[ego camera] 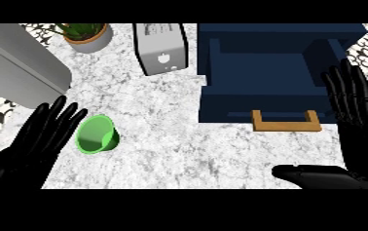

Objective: Pick up the cup, place it into the drawer and close the drawer

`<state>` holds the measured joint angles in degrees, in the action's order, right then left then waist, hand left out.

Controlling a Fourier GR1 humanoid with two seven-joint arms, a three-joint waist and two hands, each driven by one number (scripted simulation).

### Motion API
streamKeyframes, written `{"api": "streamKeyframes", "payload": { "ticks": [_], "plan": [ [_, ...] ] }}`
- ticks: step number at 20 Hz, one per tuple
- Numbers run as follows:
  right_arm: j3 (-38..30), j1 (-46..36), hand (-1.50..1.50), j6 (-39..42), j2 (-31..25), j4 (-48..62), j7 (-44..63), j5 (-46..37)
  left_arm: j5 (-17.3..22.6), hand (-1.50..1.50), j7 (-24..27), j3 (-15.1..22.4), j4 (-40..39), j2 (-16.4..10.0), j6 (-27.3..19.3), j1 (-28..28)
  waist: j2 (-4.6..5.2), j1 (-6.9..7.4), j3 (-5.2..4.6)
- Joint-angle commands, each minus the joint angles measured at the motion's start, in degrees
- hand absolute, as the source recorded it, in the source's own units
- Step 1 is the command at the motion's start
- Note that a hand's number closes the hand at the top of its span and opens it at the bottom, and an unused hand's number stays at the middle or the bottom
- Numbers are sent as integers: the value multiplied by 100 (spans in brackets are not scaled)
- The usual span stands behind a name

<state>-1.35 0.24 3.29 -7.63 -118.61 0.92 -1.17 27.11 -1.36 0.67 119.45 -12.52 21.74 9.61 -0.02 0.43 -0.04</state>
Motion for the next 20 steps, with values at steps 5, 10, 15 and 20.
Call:
{"api": "streamKeyframes", "payload": {
  "ticks": [5, 10, 15, 20],
  "plan": [
    [-9, -250, -150, 94, -55, 40, 214, -94, 1132, -150, 111, -903, -1171, -488, 1191, 157, 1, -35, 2],
    [159, 150, -150, 169, 137, 159, -222, -206, 572, -150, 318, -1196, -1668, -433, 1356, 149, -1, -36, 4],
    [-268, 190, -150, 339, -51, 261, -446, 73, -603, -150, 1106, -1197, -2949, -163, 1277, -429, 3, -71, 3],
    [-311, -244, -150, 347, -78, 535, -274, 34, -1594, -150, 1938, -1247, -3799, -63, 1105, -530, 5, -46, 3]
  ]
}}
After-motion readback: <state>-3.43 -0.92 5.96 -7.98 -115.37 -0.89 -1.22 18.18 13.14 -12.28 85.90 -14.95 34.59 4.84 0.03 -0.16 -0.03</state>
